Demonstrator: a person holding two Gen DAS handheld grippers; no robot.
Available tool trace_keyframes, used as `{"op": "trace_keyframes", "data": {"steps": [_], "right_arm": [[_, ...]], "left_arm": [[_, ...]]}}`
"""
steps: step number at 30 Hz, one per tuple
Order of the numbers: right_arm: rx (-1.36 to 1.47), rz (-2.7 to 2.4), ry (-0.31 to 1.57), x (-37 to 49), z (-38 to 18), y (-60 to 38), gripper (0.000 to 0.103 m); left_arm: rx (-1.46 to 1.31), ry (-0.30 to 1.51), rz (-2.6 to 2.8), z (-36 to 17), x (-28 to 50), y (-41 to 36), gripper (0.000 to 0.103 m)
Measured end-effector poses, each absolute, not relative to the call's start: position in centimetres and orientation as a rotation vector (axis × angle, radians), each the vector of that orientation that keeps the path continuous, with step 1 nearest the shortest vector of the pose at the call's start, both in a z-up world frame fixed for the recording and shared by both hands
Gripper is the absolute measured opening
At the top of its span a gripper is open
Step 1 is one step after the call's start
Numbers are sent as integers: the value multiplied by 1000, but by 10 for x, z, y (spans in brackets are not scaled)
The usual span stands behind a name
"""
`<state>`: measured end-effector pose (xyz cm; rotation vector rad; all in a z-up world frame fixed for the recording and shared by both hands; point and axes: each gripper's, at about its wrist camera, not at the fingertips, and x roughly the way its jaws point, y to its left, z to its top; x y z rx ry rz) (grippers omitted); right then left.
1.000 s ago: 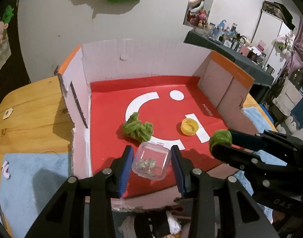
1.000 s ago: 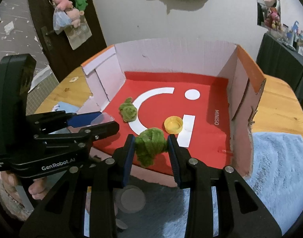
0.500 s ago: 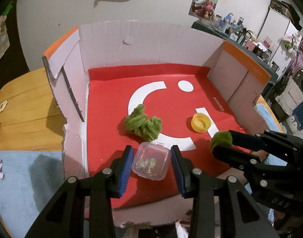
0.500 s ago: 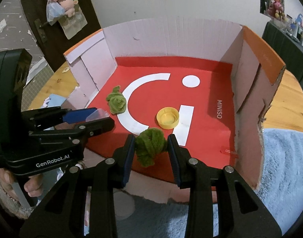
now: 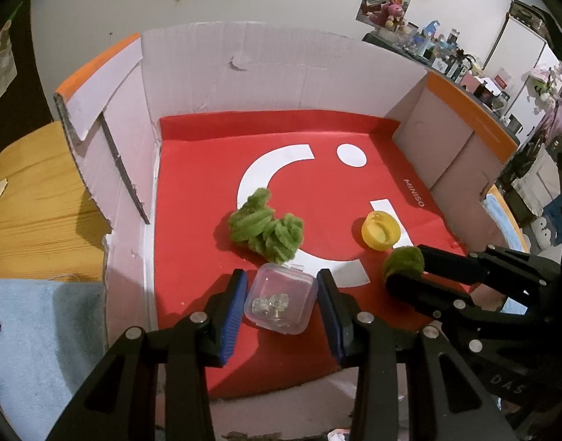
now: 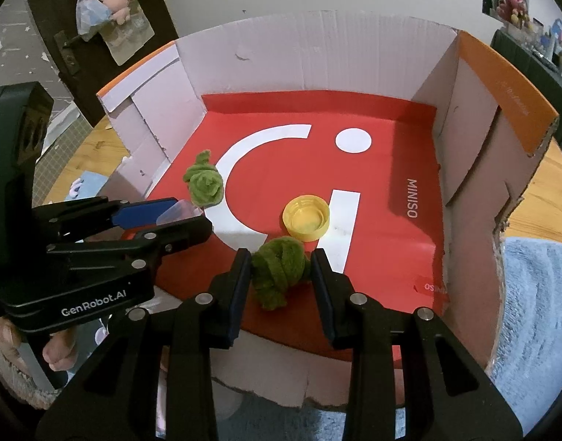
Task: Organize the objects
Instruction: 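Lower the clear box and green bundle onto the red floor and open the right tool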
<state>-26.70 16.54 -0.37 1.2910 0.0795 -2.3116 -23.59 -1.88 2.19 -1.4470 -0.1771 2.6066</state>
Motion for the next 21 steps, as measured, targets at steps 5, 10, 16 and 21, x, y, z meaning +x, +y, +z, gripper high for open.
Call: {"op": "trace_keyframes", "data": {"steps": [5, 10, 16, 21], "right_arm": [[1282, -2329, 90, -268, -3, 163, 32], [1277, -2343, 98, -271, -3, 161, 32], [1276, -2360, 96, -276, -5, 161, 32], [1275, -2371, 103, -279, -7, 160, 32]], "left_arm": [[-1456, -203, 2600, 22, -240, -21, 41], [-1460, -203, 2606, 22, -244, -22, 41], [-1458, -201, 2616, 22, -249, -21, 41], [-1455, -201, 2627, 20, -255, -21, 41]]}}
